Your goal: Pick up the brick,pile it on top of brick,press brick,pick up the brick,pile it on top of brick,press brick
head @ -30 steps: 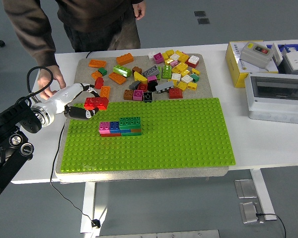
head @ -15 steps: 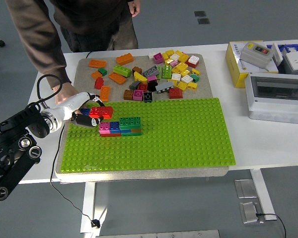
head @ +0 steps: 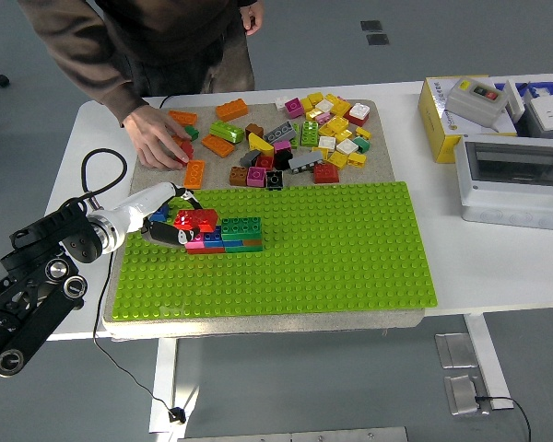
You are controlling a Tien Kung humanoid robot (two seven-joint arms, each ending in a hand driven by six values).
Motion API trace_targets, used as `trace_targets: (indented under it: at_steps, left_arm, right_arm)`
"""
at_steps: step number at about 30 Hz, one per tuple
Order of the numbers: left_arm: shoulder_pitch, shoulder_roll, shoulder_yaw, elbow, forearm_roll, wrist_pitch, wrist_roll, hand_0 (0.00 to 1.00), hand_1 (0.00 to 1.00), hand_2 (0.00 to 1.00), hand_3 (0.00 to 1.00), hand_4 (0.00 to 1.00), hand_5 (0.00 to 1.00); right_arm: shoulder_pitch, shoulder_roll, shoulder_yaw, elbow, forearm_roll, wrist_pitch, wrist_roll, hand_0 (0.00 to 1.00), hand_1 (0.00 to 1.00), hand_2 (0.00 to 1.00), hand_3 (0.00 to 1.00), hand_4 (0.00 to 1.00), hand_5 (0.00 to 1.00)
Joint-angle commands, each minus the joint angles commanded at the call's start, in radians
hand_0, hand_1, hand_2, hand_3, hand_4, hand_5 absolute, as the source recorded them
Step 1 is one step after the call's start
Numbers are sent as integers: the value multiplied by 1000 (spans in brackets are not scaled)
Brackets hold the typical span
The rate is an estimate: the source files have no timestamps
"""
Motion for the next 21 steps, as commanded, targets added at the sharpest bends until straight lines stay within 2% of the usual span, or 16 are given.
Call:
trace_targets:
  at_steps: [8,21]
  left_arm:
    - [-8,-12,20,39,-9,4,-2,998,976,931,574,635,173]
    - [-23,-33,48,43,-15,13,-9,998,975,931,574,643,186]
  right_arm:
    - [0,0,-4,0,6,0,2,701,642,589,768,599,998]
    - [1,0,-1,0,5,1,2,699,644,589,767,599,998]
